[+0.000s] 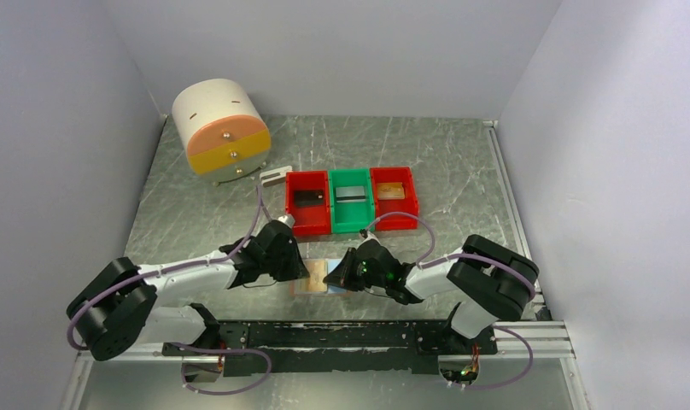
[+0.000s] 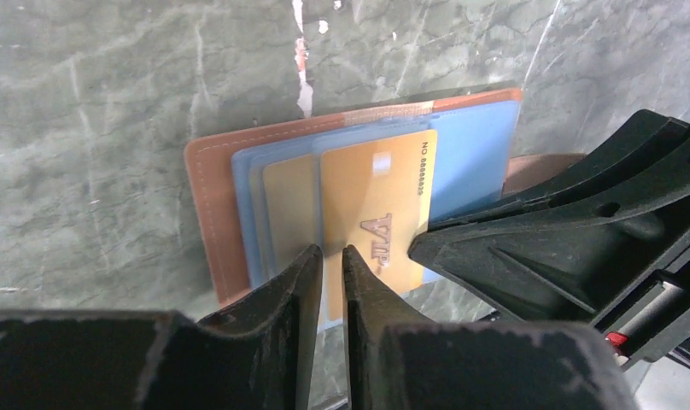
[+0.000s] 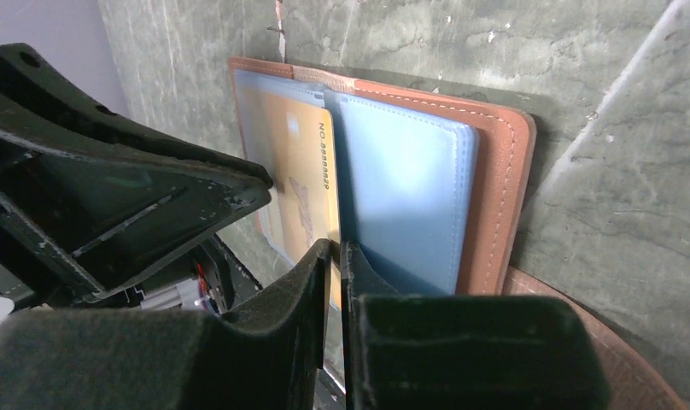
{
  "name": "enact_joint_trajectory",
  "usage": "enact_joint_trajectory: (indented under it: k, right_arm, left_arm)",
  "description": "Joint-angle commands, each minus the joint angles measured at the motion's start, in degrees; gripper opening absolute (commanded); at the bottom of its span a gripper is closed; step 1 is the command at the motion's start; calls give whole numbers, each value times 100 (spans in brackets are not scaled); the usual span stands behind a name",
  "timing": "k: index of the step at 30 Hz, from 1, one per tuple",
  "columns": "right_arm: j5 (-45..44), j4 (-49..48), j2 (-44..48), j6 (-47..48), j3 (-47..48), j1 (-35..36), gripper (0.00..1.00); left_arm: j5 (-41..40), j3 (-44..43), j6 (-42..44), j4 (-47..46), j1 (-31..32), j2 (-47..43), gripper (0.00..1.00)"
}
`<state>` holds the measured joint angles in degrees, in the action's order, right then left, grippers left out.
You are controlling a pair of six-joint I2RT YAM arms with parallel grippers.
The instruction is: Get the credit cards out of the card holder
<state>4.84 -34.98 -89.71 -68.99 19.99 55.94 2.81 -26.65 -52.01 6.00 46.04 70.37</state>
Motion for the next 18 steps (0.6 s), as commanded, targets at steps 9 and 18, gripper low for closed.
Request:
enact_joint_trajectory:
  k: [9,18]
  right_arm:
    - [-252,271,-36,34,-145,-42,14]
    - [-228,270,-53,46,-120,-43,15]
  left_arm:
    - [-175,-238,-119,121,265,439,20]
    - [-149,-201,-100,-4,310,351,22]
